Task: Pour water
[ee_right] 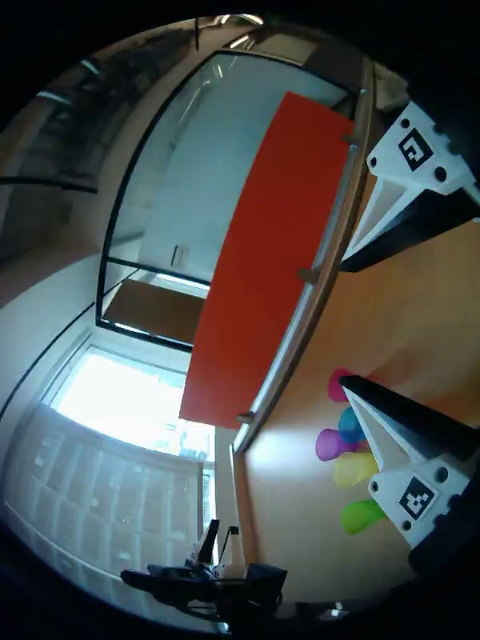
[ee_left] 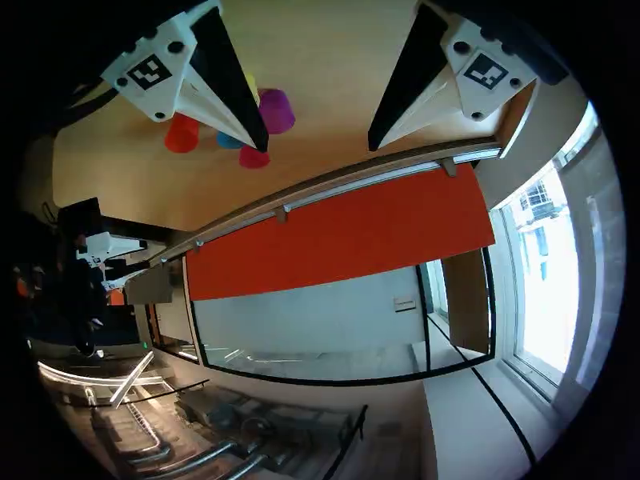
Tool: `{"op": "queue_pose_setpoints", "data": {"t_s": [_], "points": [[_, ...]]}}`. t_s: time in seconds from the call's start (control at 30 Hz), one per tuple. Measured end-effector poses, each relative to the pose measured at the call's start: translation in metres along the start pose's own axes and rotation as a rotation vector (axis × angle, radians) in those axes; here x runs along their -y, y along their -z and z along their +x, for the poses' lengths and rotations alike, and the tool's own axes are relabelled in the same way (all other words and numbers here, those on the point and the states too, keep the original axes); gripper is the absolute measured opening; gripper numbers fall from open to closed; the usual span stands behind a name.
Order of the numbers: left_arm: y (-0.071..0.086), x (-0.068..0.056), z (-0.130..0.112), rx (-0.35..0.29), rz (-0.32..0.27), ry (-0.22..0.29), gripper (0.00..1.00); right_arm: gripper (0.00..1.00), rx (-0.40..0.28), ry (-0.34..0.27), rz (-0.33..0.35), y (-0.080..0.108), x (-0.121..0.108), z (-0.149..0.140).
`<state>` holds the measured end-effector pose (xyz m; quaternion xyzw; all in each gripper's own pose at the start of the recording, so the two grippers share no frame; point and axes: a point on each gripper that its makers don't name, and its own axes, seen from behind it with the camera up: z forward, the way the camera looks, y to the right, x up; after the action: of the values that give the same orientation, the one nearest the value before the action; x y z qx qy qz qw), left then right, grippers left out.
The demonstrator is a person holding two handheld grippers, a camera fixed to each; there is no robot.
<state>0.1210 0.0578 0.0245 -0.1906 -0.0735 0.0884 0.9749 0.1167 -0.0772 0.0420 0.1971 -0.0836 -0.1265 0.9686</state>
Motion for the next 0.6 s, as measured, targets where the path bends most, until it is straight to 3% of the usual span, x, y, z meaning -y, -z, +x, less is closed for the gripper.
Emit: {"op": "queue_pose_setpoints", "data": {"t_s": [0.6], "points": [[-0.004,-0.035,-0.023,0.049,-0.136,-0.002,0.93,1.0,0.047,0.027,0.104,-0.015,0.013,0.002]]}}
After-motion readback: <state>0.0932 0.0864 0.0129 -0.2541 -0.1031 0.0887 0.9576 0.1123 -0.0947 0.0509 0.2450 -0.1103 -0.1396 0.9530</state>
